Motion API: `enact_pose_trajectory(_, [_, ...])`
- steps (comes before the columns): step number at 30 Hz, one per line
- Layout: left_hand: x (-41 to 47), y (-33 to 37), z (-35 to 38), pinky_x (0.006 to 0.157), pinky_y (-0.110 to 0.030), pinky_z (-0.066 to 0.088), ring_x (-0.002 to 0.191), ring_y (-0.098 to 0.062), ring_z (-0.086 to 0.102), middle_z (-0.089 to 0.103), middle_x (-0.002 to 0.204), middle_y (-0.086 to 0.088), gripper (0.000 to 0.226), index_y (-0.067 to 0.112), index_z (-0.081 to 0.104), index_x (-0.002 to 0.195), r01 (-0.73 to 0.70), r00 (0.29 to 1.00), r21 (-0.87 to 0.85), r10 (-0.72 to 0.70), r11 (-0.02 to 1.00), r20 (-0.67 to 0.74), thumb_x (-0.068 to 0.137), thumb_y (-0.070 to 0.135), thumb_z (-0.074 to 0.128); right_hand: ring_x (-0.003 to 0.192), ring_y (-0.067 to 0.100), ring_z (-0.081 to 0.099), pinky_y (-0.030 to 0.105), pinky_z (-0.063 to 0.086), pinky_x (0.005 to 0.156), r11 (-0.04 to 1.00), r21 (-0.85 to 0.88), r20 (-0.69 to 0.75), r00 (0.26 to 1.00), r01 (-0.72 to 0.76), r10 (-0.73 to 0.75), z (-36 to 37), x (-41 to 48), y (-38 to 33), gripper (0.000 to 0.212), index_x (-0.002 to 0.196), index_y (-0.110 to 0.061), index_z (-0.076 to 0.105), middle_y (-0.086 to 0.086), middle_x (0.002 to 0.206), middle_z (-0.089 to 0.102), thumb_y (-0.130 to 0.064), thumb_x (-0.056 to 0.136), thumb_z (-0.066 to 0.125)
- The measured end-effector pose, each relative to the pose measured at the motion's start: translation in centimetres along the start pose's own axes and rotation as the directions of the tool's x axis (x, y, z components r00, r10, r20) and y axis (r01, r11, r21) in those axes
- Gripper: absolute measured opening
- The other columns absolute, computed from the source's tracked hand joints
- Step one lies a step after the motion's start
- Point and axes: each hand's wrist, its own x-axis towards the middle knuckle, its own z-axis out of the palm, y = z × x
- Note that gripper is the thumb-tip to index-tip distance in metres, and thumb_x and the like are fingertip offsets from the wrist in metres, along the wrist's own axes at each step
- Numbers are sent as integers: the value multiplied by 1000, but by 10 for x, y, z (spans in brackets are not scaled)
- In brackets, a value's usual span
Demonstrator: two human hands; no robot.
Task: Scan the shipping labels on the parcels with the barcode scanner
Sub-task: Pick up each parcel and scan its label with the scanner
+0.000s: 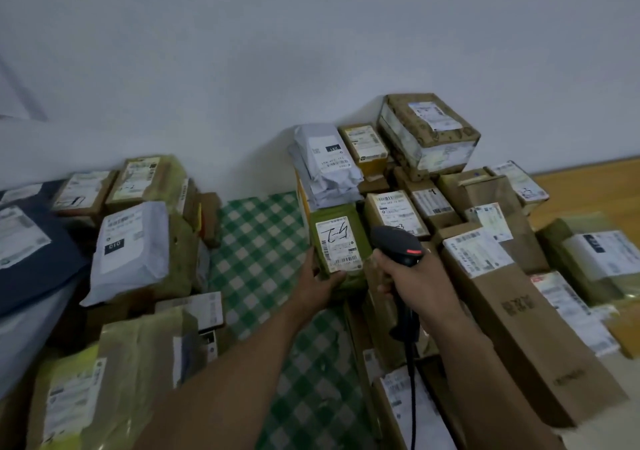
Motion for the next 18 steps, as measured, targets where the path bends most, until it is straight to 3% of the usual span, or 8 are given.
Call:
enact_pose_trajectory(4, [-4, -4, 2, 104, -56, 53, 131, -27, 56, 54, 145, -2, 85, 49, 31, 152, -43, 998, -13, 42, 999, -53, 91, 15, 79, 60, 18, 74, 27, 54, 56, 999, -47, 0, 1000, 26, -26, 1, 0, 3, 26, 111, -19, 72, 0, 77, 73, -30, 90, 81])
enact_pose_trajectory(7, [-12, -1, -3, 103, -54, 54, 126, -21, 58, 58, 135, 3, 86, 41, 36, 153, -87, 985, 13, 88, 996, -146, 87, 11, 81, 57, 14, 73, 24, 52, 54, 993, -100, 8, 998, 65, -64, 2, -5, 3, 21, 109, -20, 71, -1, 81, 74, -30, 92, 78])
enact_pose_trajectory(11, [-38, 17, -15, 104, -48, 54, 118, -13, 61, 63, 112, 17, 56, 49, 53, 119, -159, 937, 127, 190, 979, -293, 88, 10, 78, 59, 15, 74, 31, 54, 61, 984, -167, -24, 998, 61, -66, 6, -9, 8, 26, 111, -22, 70, 0, 81, 76, -35, 90, 78])
enact_pose_trajectory(13, [-53, 24, -24, 109, -47, 49, 127, -15, 54, 59, 124, 14, 55, 39, 53, 135, -157, 923, 105, 184, 982, -339, 92, 14, 76, 60, 16, 75, 36, 59, 63, 982, -176, -25, 997, 68, -74, 10, -13, 6, 26, 109, -21, 71, 1, 84, 77, -36, 90, 79])
enact_pose_trajectory(15, [-66, 29, -33, 113, -50, 45, 139, -22, 48, 50, 151, 2, 71, 30, 41, 154, -149, 910, 86, 170, 985, -377, 93, 18, 75, 63, 20, 76, 43, 63, 71, 980, -182, -12, 996, 85, -89, 13, -17, 0, 21, 105, -21, 72, 2, 82, 77, -35, 90, 79])
enact_pose_trajectory(18, [-85, 40, -41, 117, -51, 41, 146, -26, 42, 41, 161, -4, 81, 33, 32, 159, -180, 900, 23, 174, 983, -400, 93, 20, 76, 63, 18, 73, 34, 58, 61, 986, -127, 35, 994, 110, -107, 18, -29, -13, 24, 111, -22, 70, 4, 85, 75, -30, 91, 79])
